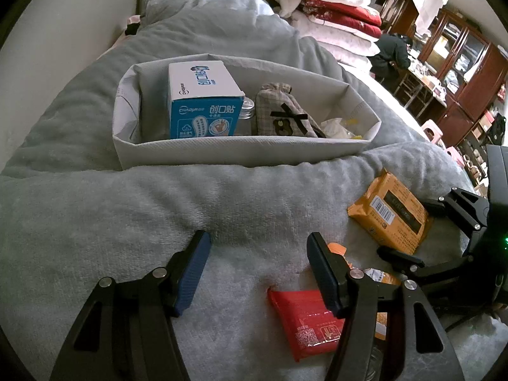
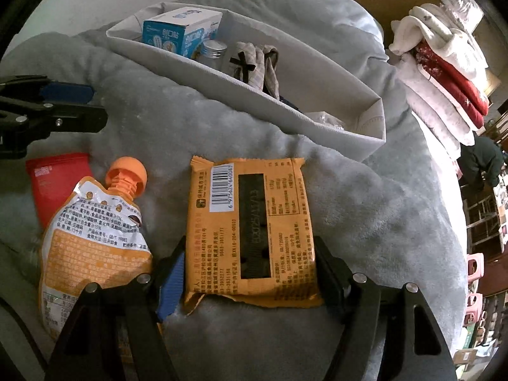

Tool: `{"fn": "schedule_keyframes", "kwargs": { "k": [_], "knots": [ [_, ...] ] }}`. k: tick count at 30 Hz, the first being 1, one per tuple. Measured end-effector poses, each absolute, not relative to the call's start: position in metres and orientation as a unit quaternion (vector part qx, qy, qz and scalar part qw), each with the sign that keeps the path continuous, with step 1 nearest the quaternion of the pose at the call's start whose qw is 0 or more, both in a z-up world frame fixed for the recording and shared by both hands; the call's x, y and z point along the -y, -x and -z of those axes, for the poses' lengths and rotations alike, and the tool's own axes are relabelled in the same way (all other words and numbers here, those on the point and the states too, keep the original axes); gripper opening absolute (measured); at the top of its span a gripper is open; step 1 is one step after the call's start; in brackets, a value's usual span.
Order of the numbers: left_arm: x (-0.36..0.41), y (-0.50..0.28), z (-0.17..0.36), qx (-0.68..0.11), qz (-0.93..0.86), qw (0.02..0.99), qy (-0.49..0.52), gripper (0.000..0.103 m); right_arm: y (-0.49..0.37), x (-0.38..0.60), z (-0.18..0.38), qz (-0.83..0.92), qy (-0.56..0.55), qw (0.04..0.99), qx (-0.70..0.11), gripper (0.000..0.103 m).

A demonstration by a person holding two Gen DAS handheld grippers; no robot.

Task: Organize objects
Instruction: 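Lift the orange packet with the right tool toward the left tool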

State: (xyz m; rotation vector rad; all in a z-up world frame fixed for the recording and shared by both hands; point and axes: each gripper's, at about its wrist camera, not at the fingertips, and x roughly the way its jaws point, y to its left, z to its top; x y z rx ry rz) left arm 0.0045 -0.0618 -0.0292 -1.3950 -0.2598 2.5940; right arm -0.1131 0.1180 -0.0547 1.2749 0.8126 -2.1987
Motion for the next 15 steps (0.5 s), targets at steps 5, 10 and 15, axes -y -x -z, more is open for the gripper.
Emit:
{"fn": "schedule_keyframes", "kwargs": {
  "k": [5,10,15],
  "knots": [
    [0.0615,-0.0046,0.0293,0.087,-0.874,0.092,0.470,0.063,0.1129,-0.1179,0.0546,0.801,-0.465,0.235,-0.296,0.071],
    [0.0611,-0.0041,0.0294,0.088,-0.874,0.092,0.470,0.063,0.1130,-0.1186,0.0547,0.801,-0.464,0.235,-0.296,0.071],
    [0.0601,-0.0104,0.0212,0.090,-0.883,0.102,0.449,0.063,0.1118,-0.1202,0.0542,0.804,-0.459,0.235,-0.295,0.069]
  ]
}}
